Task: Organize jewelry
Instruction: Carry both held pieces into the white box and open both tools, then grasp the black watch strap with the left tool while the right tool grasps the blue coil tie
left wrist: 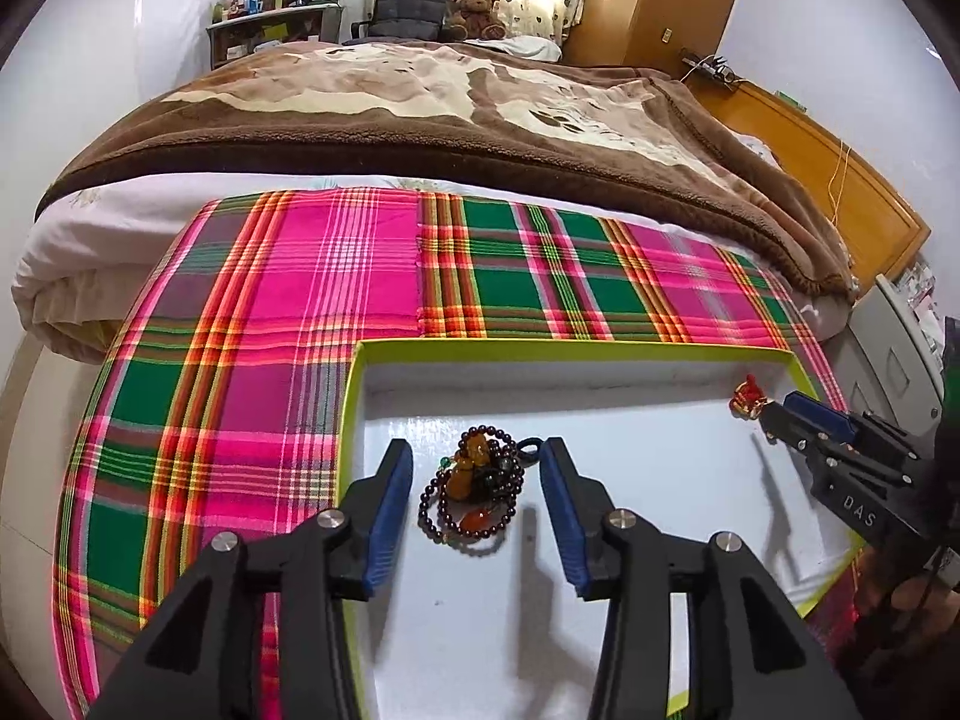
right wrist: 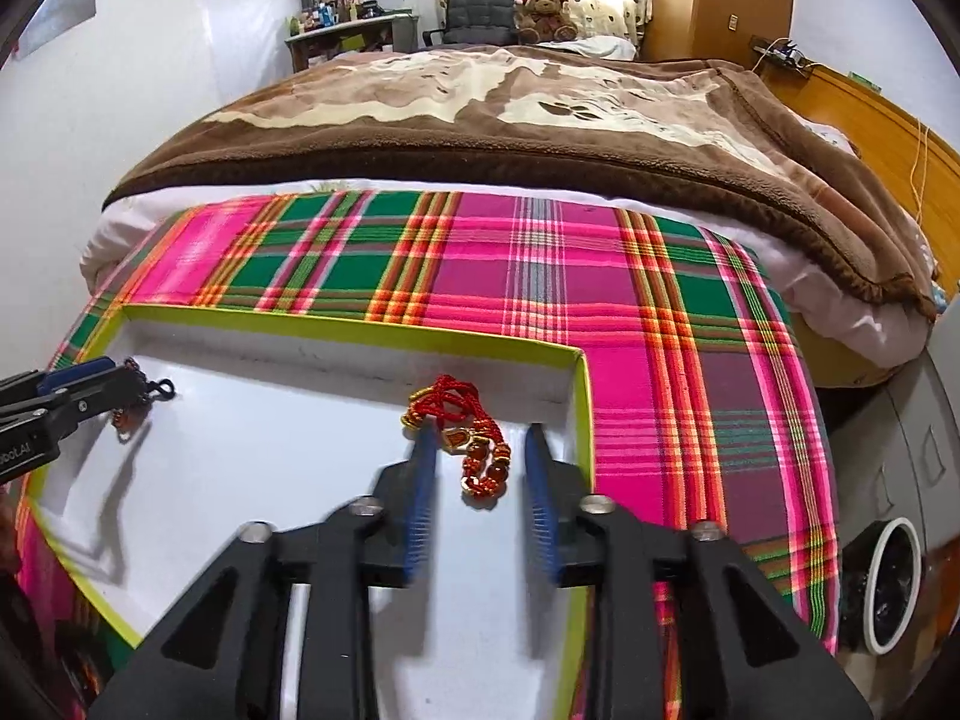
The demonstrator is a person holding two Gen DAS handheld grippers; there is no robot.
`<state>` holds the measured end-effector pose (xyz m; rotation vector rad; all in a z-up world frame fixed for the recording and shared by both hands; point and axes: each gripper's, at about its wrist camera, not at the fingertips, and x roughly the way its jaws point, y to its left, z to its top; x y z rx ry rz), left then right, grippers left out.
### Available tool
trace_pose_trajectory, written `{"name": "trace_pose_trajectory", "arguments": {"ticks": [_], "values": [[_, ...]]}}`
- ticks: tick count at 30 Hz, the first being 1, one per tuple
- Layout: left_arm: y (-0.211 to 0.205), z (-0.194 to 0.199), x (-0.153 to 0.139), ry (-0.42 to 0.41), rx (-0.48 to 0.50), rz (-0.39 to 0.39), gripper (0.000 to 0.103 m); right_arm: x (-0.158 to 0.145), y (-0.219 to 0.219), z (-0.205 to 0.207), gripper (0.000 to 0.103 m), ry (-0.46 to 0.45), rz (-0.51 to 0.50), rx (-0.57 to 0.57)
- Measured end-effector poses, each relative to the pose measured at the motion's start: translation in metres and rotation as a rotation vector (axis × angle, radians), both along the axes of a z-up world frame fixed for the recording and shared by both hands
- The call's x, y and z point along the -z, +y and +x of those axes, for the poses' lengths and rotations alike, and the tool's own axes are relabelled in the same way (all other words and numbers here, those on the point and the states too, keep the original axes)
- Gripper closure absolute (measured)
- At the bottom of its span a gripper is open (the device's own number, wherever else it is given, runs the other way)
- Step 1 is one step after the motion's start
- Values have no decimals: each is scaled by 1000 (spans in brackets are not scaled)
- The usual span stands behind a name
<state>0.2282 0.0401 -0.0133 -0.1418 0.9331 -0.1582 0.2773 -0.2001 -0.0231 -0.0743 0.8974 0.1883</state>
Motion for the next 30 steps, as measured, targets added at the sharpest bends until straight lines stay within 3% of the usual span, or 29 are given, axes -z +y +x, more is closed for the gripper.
{"name": "trace_pose_trajectory", "arguments": {"ticks": [15, 30], "values": [[1, -59, -27, -60, 9, -35, 50, -25, -8, -48, 64, -52, 95, -3], [15, -133, -19, -46, -31, -77, 49, -23, 4, -131, 64, -28, 137, -128]]}}
